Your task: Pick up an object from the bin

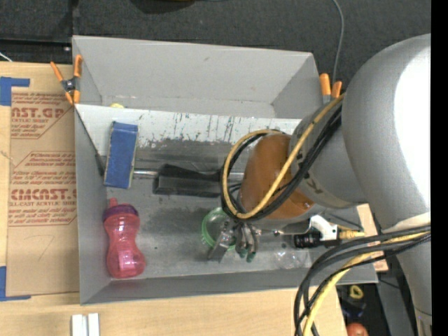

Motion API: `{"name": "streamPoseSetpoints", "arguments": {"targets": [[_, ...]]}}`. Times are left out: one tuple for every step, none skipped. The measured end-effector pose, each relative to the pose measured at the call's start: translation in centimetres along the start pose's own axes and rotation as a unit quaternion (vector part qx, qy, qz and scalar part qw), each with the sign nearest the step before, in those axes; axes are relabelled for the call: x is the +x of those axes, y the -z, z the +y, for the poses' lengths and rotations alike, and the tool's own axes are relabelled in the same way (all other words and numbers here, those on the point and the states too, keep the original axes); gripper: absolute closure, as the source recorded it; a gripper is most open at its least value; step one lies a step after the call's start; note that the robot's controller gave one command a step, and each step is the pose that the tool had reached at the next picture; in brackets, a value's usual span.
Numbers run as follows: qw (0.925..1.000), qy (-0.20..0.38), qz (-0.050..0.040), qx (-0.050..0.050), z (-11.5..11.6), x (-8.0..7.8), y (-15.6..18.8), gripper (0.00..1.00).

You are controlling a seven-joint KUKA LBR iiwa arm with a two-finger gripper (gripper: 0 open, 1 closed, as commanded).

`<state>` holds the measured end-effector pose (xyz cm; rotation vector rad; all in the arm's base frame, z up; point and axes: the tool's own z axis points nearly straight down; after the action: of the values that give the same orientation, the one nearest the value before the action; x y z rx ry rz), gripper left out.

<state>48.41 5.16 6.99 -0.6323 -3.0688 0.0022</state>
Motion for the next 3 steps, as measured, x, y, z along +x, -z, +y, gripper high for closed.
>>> {"name": "streamPoseSetpoints", "arguments": {"targets": [[1.0, 0.0, 0.0, 0.0, 0.0, 0.0, 0.0, 1.0], [1.0, 0.0, 0.0011, 0.0, 0.0, 0.1, 1.1, 1.0], [1.0, 0.0, 0.0053, 0.003, -0.2, 0.3, 4.3, 1.0]]}}
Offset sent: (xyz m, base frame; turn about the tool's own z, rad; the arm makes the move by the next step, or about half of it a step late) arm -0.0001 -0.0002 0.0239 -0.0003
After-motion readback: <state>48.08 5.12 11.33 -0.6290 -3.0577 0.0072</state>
